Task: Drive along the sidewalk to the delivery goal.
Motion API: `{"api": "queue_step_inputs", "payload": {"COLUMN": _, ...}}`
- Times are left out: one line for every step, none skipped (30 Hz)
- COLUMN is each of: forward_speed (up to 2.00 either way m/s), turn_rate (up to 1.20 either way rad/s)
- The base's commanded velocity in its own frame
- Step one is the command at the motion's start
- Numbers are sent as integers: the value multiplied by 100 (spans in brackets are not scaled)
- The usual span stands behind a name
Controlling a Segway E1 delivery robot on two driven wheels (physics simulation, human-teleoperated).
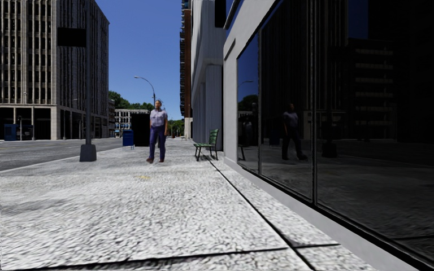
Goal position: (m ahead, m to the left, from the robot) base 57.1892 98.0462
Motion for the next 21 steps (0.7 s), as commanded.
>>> {"api": "queue_step_inputs", "payload": {"forward_speed": 101, "turn_rate": 0}}
{"api": "queue_step_inputs", "payload": {"forward_speed": 101, "turn_rate": 0}}
{"api": "queue_step_inputs", "payload": {"forward_speed": 101, "turn_rate": 0}}
{"api": "queue_step_inputs", "payload": {"forward_speed": 101, "turn_rate": 0}}
{"api": "queue_step_inputs", "payload": {"forward_speed": 101, "turn_rate": 0}}
{"api": "queue_step_inputs", "payload": {"forward_speed": 101, "turn_rate": 0}}
{"api": "queue_step_inputs", "payload": {"forward_speed": 101, "turn_rate": 0}}
{"api": "queue_step_inputs", "payload": {"forward_speed": 101, "turn_rate": 0}}
{"api": "queue_step_inputs", "payload": {"forward_speed": 101, "turn_rate": 0}}
{"api": "queue_step_inputs", "payload": {"forward_speed": 101, "turn_rate": 0}}
{"api": "queue_step_inputs", "payload": {"forward_speed": 101, "turn_rate": 0}}
{"api": "queue_step_inputs", "payload": {"forward_speed": 101, "turn_rate": 0}}
{"api": "queue_step_inputs", "payload": {"forward_speed": 101, "turn_rate": 0}}
{"api": "queue_step_inputs", "payload": {"forward_speed": 101, "turn_rate": 0}}
{"api": "queue_step_inputs", "payload": {"forward_speed": 101, "turn_rate": 0}}
{"api": "queue_step_inputs", "payload": {"forward_speed": 101, "turn_rate": 0}}
{"api": "queue_step_inputs", "payload": {"forward_speed": 101, "turn_rate": 0}}
{"api": "queue_step_inputs", "payload": {"forward_speed": 101, "turn_rate": 0}}
{"api": "queue_step_inputs", "payload": {"forward_speed": 101, "turn_rate": 0}}
{"api": "queue_step_inputs", "payload": {"forward_speed": 101, "turn_rate": 0}}
{"api": "queue_step_inputs", "payload": {"forward_speed": 101, "turn_rate": 0}}
